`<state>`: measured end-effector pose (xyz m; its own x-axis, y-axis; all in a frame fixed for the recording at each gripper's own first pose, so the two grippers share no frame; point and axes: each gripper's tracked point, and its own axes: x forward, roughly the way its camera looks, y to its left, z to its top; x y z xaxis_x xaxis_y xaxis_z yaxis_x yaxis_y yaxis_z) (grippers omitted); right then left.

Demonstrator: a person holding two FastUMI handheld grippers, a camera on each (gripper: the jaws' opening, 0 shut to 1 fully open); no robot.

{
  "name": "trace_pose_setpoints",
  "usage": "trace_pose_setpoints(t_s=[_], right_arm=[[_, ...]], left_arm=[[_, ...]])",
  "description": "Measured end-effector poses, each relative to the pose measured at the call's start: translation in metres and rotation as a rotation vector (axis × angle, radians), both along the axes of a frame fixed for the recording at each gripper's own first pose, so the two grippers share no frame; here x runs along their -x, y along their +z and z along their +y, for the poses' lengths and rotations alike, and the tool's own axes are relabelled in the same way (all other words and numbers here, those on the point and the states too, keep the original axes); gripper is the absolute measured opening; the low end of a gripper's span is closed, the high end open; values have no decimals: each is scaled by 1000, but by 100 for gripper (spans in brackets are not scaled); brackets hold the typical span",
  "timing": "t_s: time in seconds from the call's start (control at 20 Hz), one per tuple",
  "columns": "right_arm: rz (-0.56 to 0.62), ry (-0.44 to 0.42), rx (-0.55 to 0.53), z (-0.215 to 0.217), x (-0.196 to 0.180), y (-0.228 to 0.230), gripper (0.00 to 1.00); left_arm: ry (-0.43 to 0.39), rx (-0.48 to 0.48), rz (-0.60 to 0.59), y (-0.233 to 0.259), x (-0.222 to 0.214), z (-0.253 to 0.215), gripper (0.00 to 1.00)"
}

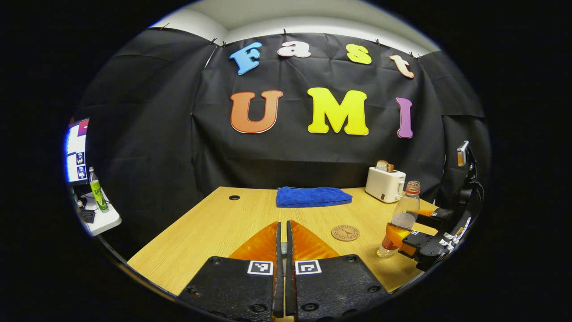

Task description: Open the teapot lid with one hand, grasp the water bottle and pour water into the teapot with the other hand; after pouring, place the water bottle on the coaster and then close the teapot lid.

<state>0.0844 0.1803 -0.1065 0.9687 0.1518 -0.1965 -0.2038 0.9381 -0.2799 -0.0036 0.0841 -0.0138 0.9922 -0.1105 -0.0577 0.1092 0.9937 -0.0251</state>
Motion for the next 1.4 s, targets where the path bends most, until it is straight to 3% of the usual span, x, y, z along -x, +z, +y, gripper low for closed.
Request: trace_pose_setpoints(t_s=[0.4,0.65,0.75,1.05,1.4], right_arm=[[-22,-25,409,27,9,-3,75],[-32,-11,558,43,9,-14,75],[-41,-18,647,43,8,-21,75],[-114,-54,909,35,-2,-22,75],[-199,0,1150,57,-9,-24,75]], left_arm=[[5,34,-33,9,6,34,4],[24,41,-21,6,4,46,4],[10,43,-34,11,7,42,0],[6,37,-24,6,6,43,4],[4,45,-24,5,7,47,4]])
